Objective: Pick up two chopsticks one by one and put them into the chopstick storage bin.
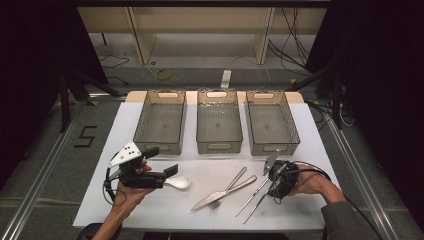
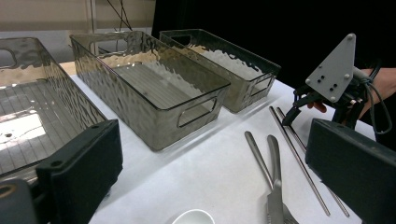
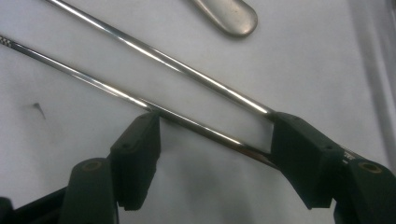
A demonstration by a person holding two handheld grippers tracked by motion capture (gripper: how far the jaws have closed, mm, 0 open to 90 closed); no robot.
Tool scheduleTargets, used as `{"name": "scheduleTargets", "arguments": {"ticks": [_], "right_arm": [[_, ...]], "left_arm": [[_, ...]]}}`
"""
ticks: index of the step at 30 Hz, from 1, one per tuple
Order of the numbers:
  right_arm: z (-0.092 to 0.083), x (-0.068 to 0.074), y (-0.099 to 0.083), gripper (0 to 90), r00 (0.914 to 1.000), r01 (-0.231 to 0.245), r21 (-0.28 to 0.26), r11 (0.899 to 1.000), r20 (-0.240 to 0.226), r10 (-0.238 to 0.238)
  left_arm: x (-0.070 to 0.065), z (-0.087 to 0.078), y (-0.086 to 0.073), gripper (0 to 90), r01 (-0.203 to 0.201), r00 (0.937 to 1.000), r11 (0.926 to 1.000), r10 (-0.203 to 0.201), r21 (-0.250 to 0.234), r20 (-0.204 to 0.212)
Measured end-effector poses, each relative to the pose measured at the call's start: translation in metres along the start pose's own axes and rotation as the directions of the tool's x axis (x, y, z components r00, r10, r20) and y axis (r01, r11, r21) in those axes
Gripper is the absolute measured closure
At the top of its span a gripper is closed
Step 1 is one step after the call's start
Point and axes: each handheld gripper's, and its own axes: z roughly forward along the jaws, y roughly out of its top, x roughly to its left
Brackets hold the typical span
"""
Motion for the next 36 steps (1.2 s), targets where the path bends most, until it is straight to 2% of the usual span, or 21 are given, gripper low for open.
{"name": "scheduleTargets", "arguments": {"ticks": [7, 12, 17, 19, 23, 36], "right_arm": [[0.0, 0.001, -0.001, 34.1, 0.9999, 0.007, 0.022, 1.0, -0.011, -0.007], [-0.001, 0.003, -0.001, 35.8, 0.9996, -0.018, 0.037, 0.999, -0.021, 0.019], [-0.001, 0.004, -0.001, 37.3, 0.9998, -0.008, 0.049, 0.999, -0.02, 0.009], [-0.001, 0.003, 0.001, 39.5, 0.9997, 0.004, 0.058, 0.998, -0.024, -0.003], [-0.002, 0.006, 0.002, 45.6, 0.9992, -0.011, 0.071, 0.997, -0.037, 0.014], [-0.003, 0.01, 0.004, 55.7, 0.9991, -0.006, 0.085, 0.996, -0.041, 0.009]], "left_arm": [[0.0, 0.0, 0.0, 3.3, 0.002, 1.0, 1.0, -0.002, 0.002, 0.001], [0.0, 0.0, 0.0, 3.3, -0.002, 1.0, 1.0, 0.002, 0.007, 0.0], [0.0, 0.0, 0.0, 3.3, 0.002, 1.0, 1.0, -0.002, 0.002, 0.0], [0.0, 0.001, 0.0, 3.3, 0.001, 1.0, 1.0, -0.001, 0.009, 0.0], [0.0, 0.001, -0.001, 3.3, 0.001, 1.0, 1.0, -0.001, 0.01, 0.0], [0.0, 0.001, -0.001, 3.3, 0.001, 1.0, 0.9999, -0.001, 0.011, -0.001]]}}
